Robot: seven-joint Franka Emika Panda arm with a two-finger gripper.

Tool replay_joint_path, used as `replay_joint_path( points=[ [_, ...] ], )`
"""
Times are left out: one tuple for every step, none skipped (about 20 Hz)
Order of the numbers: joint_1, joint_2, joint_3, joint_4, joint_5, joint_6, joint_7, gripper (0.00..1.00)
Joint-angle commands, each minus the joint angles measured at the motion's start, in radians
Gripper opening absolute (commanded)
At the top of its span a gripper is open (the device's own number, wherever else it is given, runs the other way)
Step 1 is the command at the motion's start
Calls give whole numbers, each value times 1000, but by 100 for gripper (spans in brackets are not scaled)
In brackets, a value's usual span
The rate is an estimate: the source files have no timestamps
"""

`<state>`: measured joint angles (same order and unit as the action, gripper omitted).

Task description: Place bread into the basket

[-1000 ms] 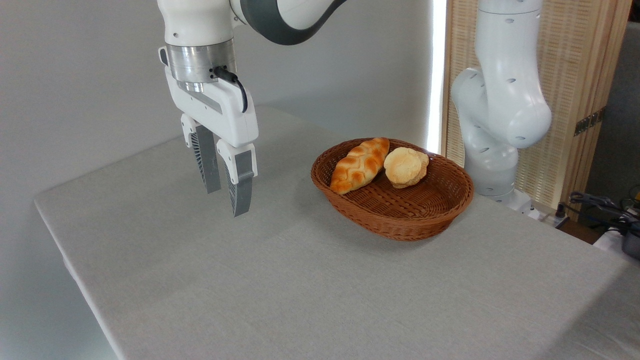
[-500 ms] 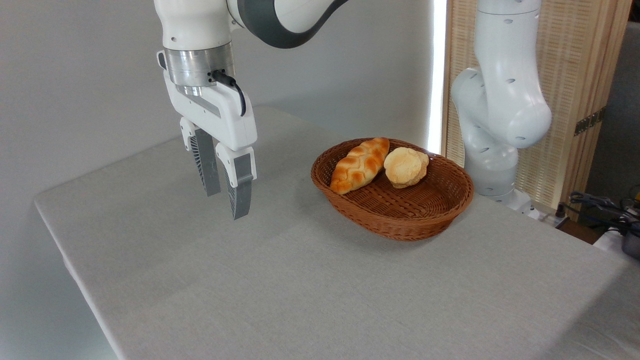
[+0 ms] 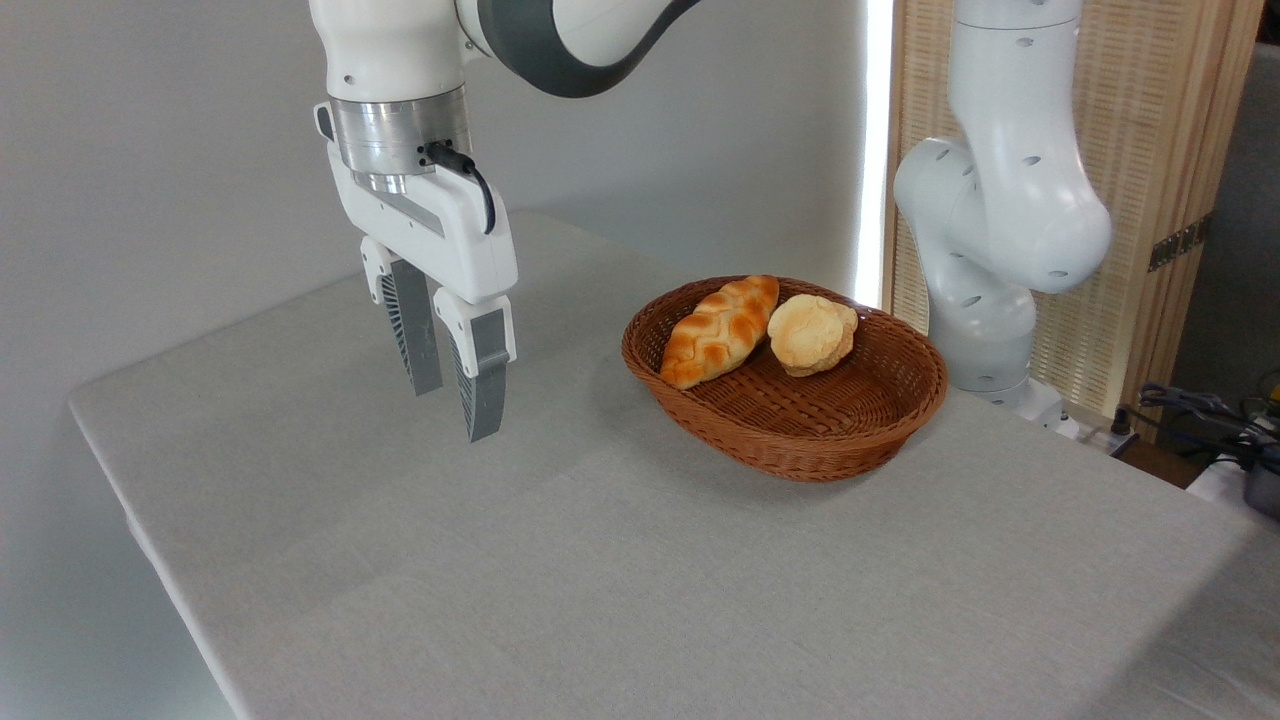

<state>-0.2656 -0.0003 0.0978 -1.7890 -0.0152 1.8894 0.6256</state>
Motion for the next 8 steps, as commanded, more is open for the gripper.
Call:
replay_joint_path(
  points=[
    [115, 8, -105, 23, -6, -18, 23, 100],
    [126, 8, -119, 22, -6, -23, 23, 100],
    [128, 8, -119, 22, -5, -36, 23, 100],
    [126, 8, -119, 22, -5, -38, 20, 100],
    [126, 6, -116, 22, -5, -38, 19, 100],
    [126, 6, -113, 22, -6, -38, 14, 100],
    [126, 8, -112, 22, -8, -38, 16, 100],
    [126, 8, -112, 23, -6, -33, 17, 100]
  ],
)
